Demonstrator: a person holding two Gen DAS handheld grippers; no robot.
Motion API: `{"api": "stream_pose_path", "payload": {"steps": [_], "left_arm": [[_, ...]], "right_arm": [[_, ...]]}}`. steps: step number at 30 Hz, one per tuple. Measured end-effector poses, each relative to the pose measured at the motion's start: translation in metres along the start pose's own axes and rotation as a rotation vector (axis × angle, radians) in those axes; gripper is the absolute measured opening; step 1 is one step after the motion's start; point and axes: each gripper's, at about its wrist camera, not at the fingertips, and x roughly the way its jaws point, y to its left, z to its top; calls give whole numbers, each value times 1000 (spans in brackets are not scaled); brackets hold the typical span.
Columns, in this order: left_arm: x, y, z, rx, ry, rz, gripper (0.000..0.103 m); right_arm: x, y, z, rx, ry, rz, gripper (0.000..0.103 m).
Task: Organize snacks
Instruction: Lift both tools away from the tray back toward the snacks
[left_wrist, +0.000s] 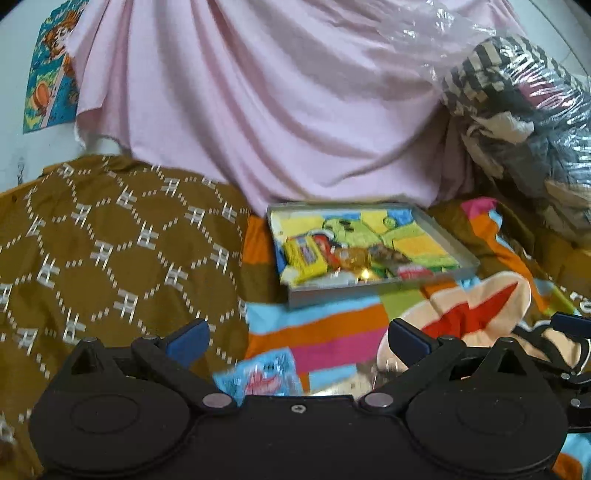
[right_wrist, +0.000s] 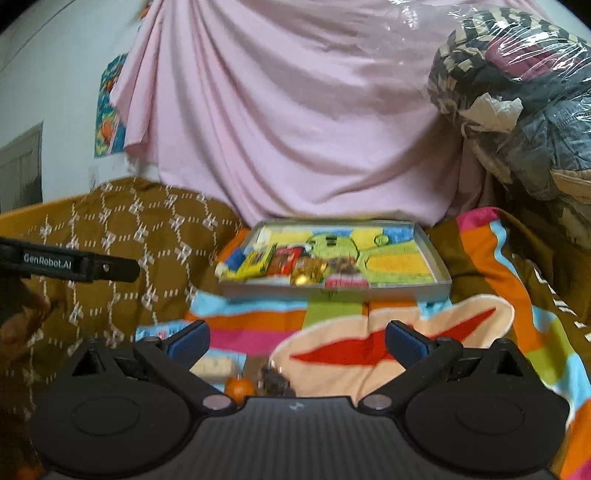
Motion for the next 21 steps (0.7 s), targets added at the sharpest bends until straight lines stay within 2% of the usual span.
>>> {"api": "stream_pose_path", "payload": {"steps": [6,13,21], "left_arm": [[-8,-4,-27,31,41,2,102],[-1,-12,-55,90,161,-19,102],[14,-23,-73,152,281,-22,102]], "right_arm": [[-11,4,-23,6,64,-7,103],[-9,10,-46,-30,183,-41,103],[-7,13,-57,-38,250,-28,103]]}}
